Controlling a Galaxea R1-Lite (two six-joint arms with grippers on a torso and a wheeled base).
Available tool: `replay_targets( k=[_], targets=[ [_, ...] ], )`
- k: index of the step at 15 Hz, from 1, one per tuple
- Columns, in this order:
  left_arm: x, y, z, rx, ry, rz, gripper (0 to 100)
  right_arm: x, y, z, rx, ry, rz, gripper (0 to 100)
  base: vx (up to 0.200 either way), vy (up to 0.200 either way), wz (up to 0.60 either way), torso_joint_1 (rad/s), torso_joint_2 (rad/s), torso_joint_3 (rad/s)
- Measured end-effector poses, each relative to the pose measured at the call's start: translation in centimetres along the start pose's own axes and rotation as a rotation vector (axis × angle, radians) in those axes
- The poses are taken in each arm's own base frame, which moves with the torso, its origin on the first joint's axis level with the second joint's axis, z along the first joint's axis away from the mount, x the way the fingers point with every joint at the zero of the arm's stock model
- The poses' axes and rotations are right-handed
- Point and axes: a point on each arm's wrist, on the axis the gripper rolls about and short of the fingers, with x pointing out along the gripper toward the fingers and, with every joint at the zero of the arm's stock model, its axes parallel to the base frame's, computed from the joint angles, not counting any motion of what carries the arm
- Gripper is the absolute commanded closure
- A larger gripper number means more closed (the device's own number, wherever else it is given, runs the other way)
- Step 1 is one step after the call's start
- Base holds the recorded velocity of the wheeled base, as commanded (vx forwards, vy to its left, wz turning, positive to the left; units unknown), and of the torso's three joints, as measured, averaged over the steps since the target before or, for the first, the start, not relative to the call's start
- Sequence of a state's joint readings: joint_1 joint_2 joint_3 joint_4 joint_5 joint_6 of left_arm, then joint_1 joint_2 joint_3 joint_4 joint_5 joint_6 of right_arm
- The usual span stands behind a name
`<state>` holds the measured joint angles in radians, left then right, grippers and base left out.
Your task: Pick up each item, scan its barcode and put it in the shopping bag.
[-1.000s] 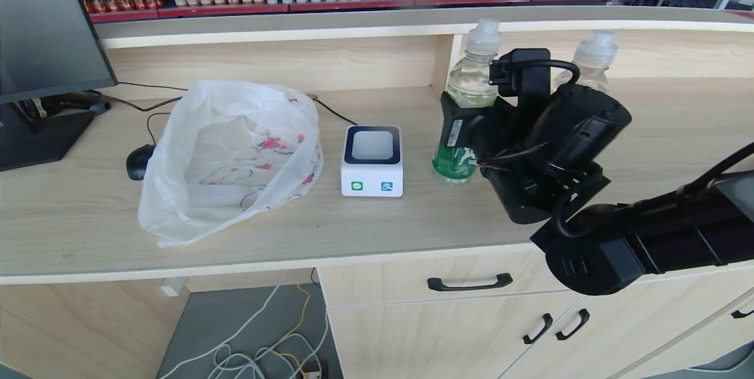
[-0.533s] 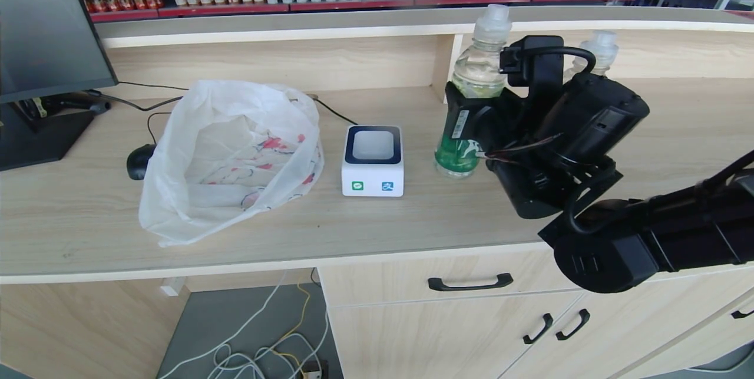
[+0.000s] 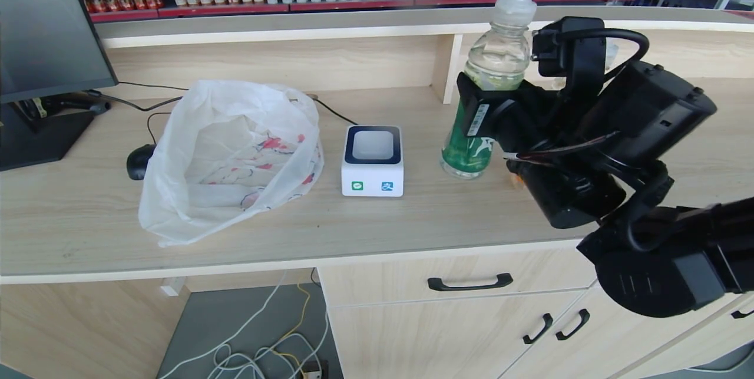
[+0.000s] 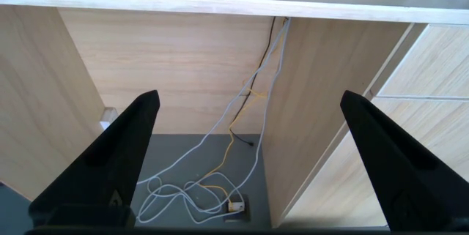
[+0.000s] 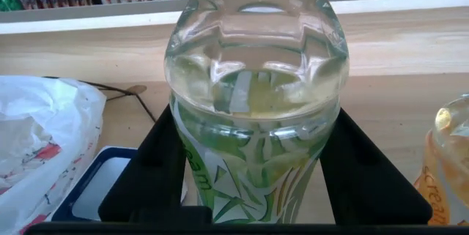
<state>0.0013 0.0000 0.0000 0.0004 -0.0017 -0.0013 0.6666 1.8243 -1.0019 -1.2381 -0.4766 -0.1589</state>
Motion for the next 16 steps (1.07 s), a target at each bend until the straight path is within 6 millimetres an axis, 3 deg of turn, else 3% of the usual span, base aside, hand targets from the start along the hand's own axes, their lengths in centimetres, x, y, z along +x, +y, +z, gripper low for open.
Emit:
replay_targets(
  k=[7,16],
  targets=[
    [0.0,0.0,0.0,0.0,0.0,0.0,0,-4.6,0.8,2.0,0.034,0.001,0.094,100,0.0,0.0,0.0,0.0,0.0,0.0],
    [0.0,0.0,0.0,0.0,0.0,0.0,0,-10.6,-1.2,2.0,0.023,0.061,0.197,100,0.0,0.0,0.0,0.0,0.0,0.0]
  ],
)
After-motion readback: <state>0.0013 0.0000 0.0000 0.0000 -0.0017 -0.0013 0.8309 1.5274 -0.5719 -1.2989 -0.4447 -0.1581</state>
